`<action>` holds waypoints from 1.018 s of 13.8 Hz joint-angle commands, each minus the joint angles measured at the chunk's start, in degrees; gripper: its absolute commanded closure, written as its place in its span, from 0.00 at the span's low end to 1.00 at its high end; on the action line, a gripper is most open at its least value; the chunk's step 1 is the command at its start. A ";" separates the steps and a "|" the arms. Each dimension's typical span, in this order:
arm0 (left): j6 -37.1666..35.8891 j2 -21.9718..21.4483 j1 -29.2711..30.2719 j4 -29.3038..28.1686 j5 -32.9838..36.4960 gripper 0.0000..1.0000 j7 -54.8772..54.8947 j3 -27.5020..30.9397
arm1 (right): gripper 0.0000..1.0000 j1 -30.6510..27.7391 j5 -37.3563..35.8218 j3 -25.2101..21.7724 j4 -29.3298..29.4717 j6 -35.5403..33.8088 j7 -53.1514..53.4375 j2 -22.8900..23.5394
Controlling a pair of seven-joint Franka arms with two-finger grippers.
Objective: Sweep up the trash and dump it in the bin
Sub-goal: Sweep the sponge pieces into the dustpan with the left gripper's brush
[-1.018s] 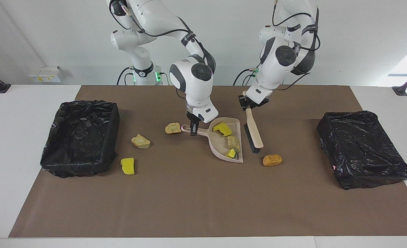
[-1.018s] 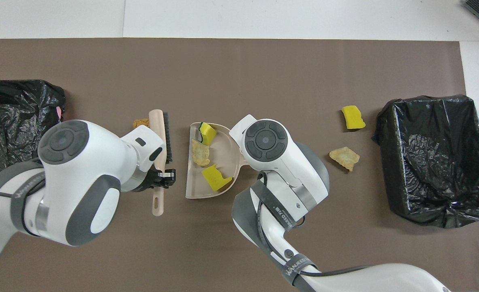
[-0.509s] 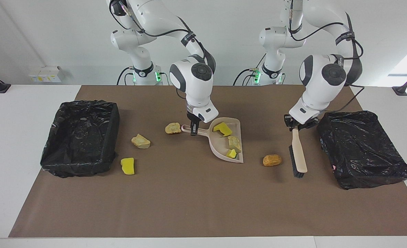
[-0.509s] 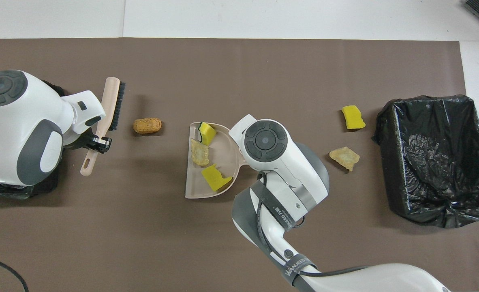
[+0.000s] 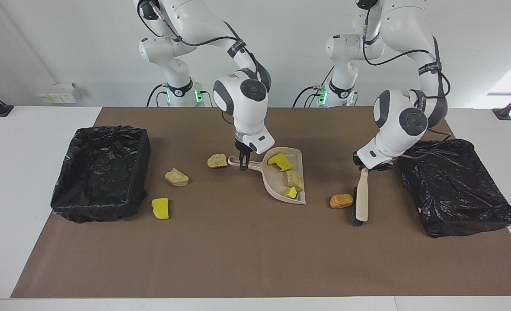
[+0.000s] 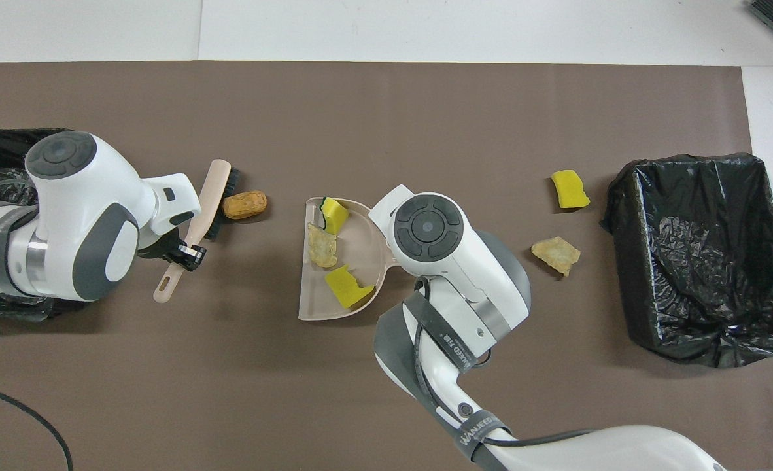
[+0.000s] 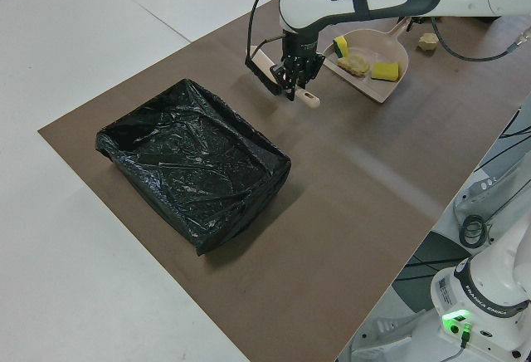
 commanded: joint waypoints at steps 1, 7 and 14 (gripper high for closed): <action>-1.23 -5.37 -5.97 -5.61 -2.32 1.00 -1.37 0.51 | 1.00 -0.12 -0.44 0.38 -0.41 2.28 2.98 0.29; -7.03 -7.13 -17.77 -4.92 -6.98 1.00 -9.38 0.43 | 1.00 -0.47 -0.09 0.38 -2.60 6.22 3.25 0.64; -15.38 -13.80 -14.63 1.49 -7.69 1.00 -13.40 1.31 | 1.00 -2.05 -0.53 0.29 -2.61 7.65 -3.68 -0.50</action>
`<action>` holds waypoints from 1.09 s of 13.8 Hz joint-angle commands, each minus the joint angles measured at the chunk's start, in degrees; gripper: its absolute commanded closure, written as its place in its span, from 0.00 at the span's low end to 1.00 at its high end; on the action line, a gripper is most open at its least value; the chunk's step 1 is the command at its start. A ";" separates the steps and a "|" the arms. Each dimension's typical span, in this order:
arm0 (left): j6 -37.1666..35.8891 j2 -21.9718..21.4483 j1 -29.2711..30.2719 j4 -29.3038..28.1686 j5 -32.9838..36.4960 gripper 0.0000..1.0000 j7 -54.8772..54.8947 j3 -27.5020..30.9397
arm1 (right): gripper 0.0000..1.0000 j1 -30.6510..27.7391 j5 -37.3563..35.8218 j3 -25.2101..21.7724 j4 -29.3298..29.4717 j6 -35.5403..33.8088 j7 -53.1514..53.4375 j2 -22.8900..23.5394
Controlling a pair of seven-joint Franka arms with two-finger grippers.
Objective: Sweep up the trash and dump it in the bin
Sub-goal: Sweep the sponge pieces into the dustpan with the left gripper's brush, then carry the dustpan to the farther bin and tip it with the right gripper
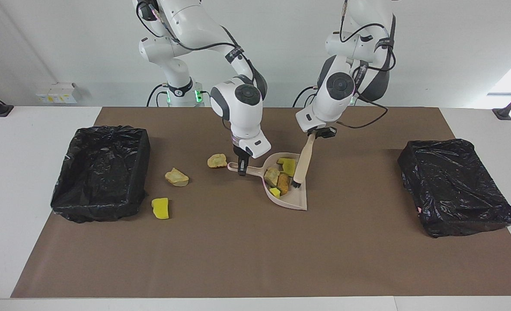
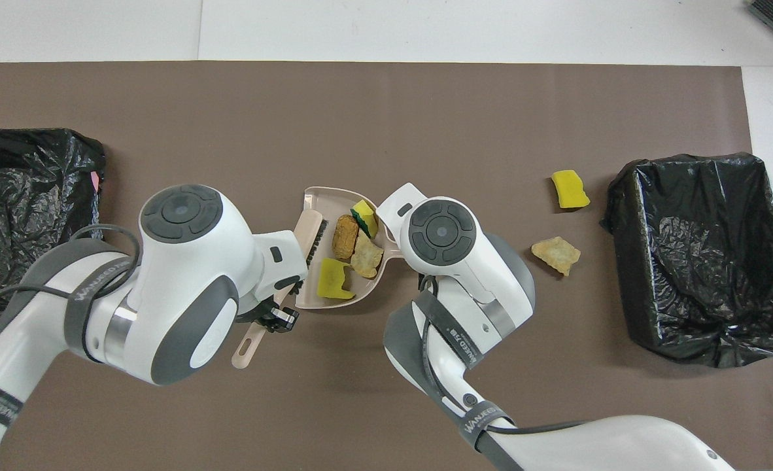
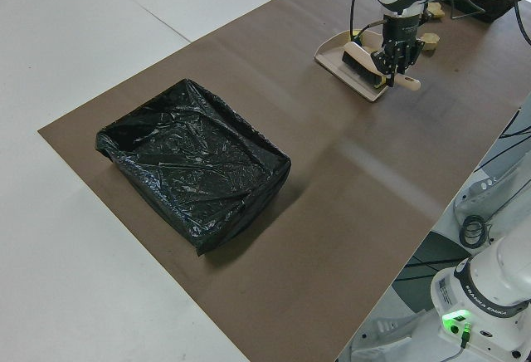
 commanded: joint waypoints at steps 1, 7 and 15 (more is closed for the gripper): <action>-4.67 -3.74 2.77 3.56 -0.84 1.00 -4.86 0.11 | 1.00 -2.08 -0.53 0.51 0.09 0.20 -3.63 -2.01; -7.49 -3.48 5.76 8.59 -0.75 1.00 -21.65 0.02 | 1.00 -11.56 0.53 0.51 4.29 -9.89 -15.74 -8.96; 0.66 -9.99 -5.91 -4.94 -2.06 1.00 -29.22 -0.60 | 1.00 -31.94 1.67 -0.01 10.99 -21.86 -38.33 -12.12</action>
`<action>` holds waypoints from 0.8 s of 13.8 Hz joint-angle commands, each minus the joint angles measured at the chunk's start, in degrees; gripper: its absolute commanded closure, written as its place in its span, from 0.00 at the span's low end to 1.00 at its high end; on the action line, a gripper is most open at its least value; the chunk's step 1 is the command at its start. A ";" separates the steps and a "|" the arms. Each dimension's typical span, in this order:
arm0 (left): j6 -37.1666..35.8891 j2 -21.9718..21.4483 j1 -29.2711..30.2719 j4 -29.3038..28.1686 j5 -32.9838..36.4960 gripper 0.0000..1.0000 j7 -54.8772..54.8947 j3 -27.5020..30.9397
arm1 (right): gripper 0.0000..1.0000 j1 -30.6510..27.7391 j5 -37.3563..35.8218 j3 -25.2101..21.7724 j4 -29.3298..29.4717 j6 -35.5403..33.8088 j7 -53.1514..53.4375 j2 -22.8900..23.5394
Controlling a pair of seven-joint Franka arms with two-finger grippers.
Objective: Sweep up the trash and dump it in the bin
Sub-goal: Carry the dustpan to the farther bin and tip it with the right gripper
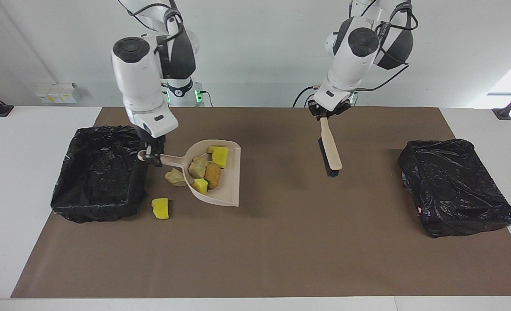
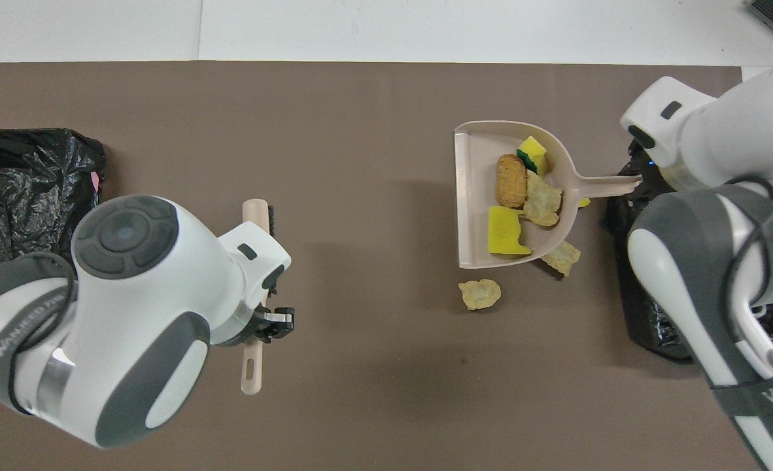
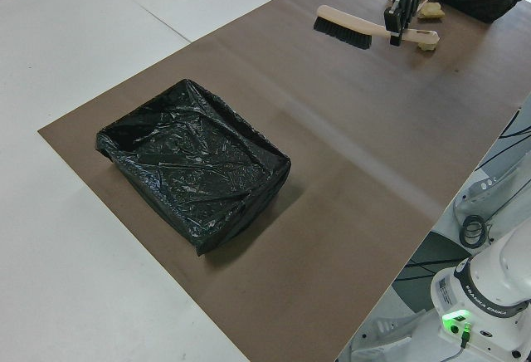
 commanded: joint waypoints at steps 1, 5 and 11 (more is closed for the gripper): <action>7.00 -3.05 -5.53 -6.73 -1.55 1.00 -3.97 0.65 | 1.00 -8.52 0.94 0.57 1.99 -3.08 -10.67 -0.13; 16.39 -1.47 -14.05 -13.04 -1.56 1.00 -9.86 0.65 | 1.00 -19.69 -3.26 -0.05 2.00 -1.86 -25.37 -0.57; 23.62 -1.47 -20.22 -20.61 -5.95 1.00 -12.94 0.65 | 1.00 -22.10 -30.57 0.21 -6.93 8.15 -18.14 -5.30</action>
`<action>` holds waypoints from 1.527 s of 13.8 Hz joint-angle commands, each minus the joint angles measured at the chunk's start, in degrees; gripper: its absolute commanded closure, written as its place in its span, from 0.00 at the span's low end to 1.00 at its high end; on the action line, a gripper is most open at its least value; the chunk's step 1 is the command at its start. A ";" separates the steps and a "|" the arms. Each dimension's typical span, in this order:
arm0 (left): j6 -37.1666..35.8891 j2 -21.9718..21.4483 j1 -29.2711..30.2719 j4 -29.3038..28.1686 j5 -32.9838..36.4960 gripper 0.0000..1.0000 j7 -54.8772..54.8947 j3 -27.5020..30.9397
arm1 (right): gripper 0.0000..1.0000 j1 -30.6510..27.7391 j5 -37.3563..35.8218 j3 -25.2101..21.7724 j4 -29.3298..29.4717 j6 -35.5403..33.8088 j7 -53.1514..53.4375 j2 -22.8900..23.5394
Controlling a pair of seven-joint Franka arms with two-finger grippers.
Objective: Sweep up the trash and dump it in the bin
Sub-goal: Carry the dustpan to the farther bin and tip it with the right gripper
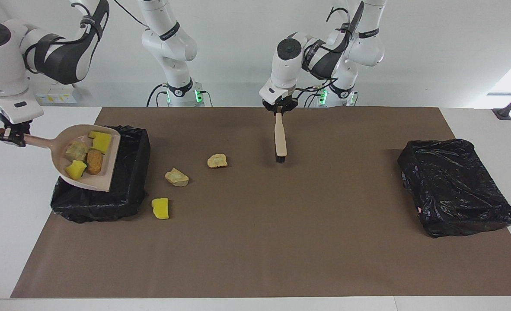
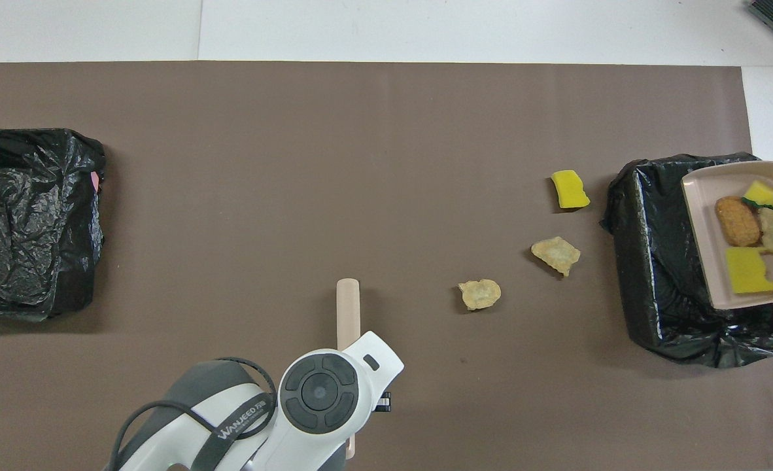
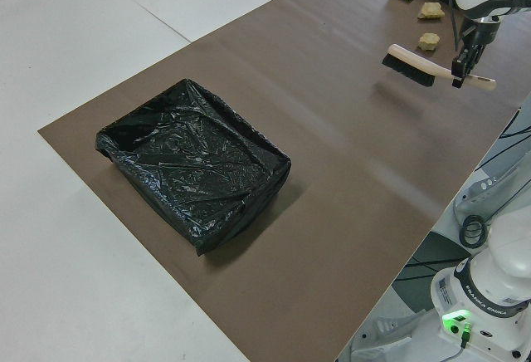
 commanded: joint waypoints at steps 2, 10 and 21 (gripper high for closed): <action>6.59 -0.63 -2.23 -4.18 -1.49 1.00 -3.36 1.06 | 1.00 2.70 -13.07 0.92 -14.46 3.24 13.70 -9.48; 10.03 -0.71 -1.52 -8.41 -1.49 1.00 0.24 1.33 | 1.00 4.39 -22.15 1.27 -14.24 -2.83 17.27 -13.71; 7.93 -0.01 7.33 -1.39 -0.62 0.00 1.11 1.59 | 1.00 9.21 10.96 3.03 -12.04 -10.21 48.23 -11.80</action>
